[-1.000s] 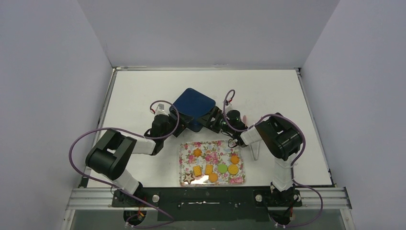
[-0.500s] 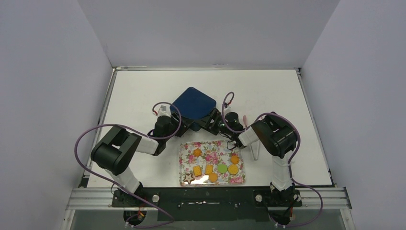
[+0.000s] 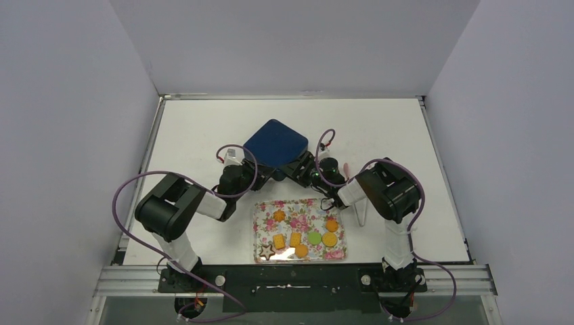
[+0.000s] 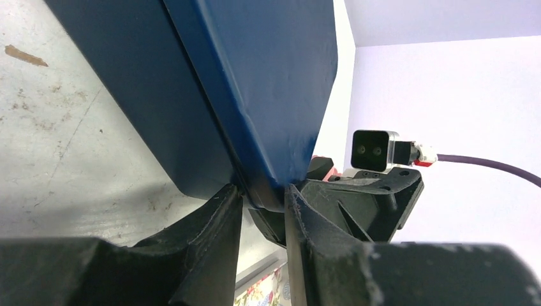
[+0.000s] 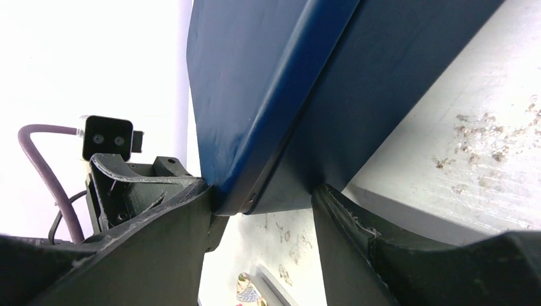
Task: Pack the cookies
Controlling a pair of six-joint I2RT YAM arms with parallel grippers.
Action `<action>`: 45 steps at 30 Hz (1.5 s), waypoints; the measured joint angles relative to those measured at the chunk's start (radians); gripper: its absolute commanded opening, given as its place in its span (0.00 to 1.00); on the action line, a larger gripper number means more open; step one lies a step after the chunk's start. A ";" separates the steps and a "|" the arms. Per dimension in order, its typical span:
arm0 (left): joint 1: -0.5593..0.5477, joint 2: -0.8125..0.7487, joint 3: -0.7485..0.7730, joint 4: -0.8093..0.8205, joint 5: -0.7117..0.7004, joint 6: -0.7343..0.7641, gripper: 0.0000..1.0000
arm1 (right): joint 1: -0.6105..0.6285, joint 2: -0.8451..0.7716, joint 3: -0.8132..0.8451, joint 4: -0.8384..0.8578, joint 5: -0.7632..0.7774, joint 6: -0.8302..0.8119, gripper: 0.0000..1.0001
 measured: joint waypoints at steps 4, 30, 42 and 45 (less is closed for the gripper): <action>-0.002 0.026 -0.001 0.040 0.000 -0.007 0.22 | -0.001 0.010 0.013 0.000 0.011 0.000 0.32; 0.007 -0.174 -0.061 -0.266 -0.059 0.090 0.79 | -0.007 0.014 0.058 -0.038 -0.008 -0.071 0.28; 0.222 -0.391 0.054 -0.575 -0.187 0.323 0.86 | -0.089 -0.021 0.078 -0.166 -0.139 -0.191 0.79; 0.268 -0.341 0.087 -0.591 -0.180 0.368 0.82 | -0.094 -0.021 0.077 -0.175 -0.159 -0.188 0.80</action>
